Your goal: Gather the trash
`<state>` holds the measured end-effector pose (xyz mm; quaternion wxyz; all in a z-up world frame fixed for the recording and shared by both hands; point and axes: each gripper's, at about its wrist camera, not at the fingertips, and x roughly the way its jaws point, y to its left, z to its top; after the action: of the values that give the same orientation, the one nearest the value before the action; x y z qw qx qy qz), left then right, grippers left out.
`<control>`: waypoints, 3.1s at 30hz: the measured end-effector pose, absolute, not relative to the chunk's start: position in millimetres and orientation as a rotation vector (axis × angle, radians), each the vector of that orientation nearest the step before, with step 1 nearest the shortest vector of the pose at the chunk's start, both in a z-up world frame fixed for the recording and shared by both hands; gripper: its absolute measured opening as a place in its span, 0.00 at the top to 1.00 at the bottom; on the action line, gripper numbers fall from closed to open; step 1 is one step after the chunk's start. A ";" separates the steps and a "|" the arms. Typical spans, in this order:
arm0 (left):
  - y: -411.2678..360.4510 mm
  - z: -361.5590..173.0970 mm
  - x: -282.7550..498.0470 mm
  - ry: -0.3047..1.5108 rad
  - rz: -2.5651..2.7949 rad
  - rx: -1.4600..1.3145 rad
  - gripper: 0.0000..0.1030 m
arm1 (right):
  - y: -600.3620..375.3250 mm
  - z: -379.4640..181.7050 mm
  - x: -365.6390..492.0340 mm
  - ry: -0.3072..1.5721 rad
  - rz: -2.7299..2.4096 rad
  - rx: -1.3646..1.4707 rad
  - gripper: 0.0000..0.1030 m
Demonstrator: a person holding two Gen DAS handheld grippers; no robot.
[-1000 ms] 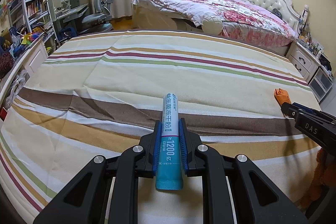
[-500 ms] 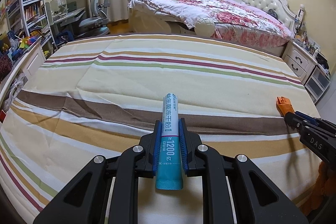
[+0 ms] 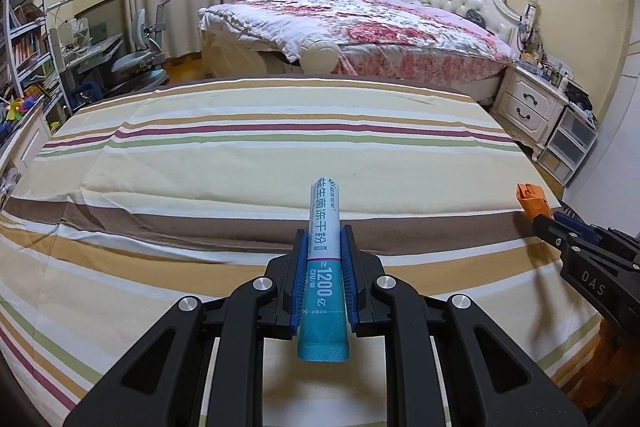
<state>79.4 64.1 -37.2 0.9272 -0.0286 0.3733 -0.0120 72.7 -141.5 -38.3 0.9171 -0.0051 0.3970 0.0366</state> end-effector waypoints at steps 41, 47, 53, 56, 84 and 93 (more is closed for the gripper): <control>-168.3 -37.0 127.9 0.737 -0.431 0.155 0.83 | -317.3 -44.9 68.1 0.757 -0.400 0.150 0.75; -183.6 -42.6 135.7 0.748 -0.445 0.173 0.83 | -323.2 -50.6 71.6 0.776 -0.425 0.161 0.75; -193.6 -45.5 140.8 0.766 -0.457 0.185 0.82 | -329.5 -56.9 73.5 0.792 -0.452 0.174 0.74; -195.9 -45.7 141.3 0.769 -0.455 0.188 0.78 | -331.5 -57.9 73.0 0.793 -0.461 0.181 0.74; -169.4 -27.3 125.6 0.673 -0.351 0.168 0.23 | -332.8 -41.1 53.9 0.694 -0.518 0.190 0.33; -139.4 -12.0 102.4 0.608 -0.258 0.176 0.19 | -310.2 -26.6 41.1 0.656 -0.469 0.149 0.25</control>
<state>102.4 -139.4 -12.0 0.9422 0.0864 0.2979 -0.1267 41.1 -310.2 -26.6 0.9170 0.0724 0.3190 -0.2281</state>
